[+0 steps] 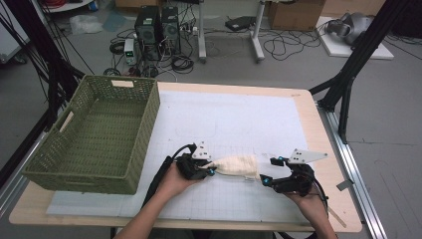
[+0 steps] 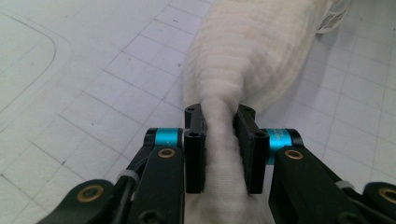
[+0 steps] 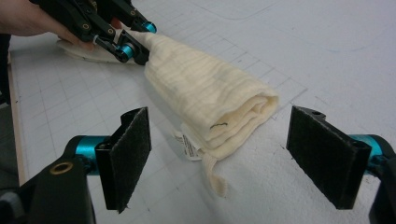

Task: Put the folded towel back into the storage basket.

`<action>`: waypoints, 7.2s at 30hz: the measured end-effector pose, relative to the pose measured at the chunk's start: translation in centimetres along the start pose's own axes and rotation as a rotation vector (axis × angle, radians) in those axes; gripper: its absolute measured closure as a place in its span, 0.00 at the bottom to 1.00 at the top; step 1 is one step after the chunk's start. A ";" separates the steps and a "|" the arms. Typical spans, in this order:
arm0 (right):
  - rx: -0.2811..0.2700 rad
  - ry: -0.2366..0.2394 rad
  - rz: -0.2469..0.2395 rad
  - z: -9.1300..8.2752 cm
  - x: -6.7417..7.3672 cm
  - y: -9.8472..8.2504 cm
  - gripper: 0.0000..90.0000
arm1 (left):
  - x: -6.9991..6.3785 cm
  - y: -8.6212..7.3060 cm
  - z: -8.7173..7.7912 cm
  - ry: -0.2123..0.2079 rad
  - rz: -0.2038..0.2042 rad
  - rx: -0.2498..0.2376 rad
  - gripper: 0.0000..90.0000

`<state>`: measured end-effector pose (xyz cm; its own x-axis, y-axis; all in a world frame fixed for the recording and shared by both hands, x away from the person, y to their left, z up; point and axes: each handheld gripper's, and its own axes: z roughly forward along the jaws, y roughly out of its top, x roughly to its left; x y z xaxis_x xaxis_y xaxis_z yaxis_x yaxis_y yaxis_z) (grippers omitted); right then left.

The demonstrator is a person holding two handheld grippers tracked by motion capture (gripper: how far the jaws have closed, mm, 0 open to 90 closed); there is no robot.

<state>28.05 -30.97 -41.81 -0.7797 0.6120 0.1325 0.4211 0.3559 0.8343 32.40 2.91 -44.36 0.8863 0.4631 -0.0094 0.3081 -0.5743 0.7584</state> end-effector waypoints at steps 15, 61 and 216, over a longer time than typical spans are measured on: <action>-0.002 -0.003 0.002 0.0 0.0 -0.2 0.23 | 0.3 0.0 -0.8 -0.010 -0.043 -0.020 0.86; 0.002 -0.028 -0.011 0.1 -0.1 -0.5 0.14 | 0.8 -0.1 -5.6 -0.037 -0.109 -0.201 0.87; 0.038 -0.015 -0.016 1.0 -0.2 -0.4 0.14 | 10.7 -5.0 -28.0 0.571 -0.385 -0.441 0.86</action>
<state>28.54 -30.52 -42.70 -0.7794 0.6166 0.1110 0.4261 0.3918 0.8154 30.65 29.59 -29.97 0.3963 0.9148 -0.0785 0.2856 -0.0416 0.9574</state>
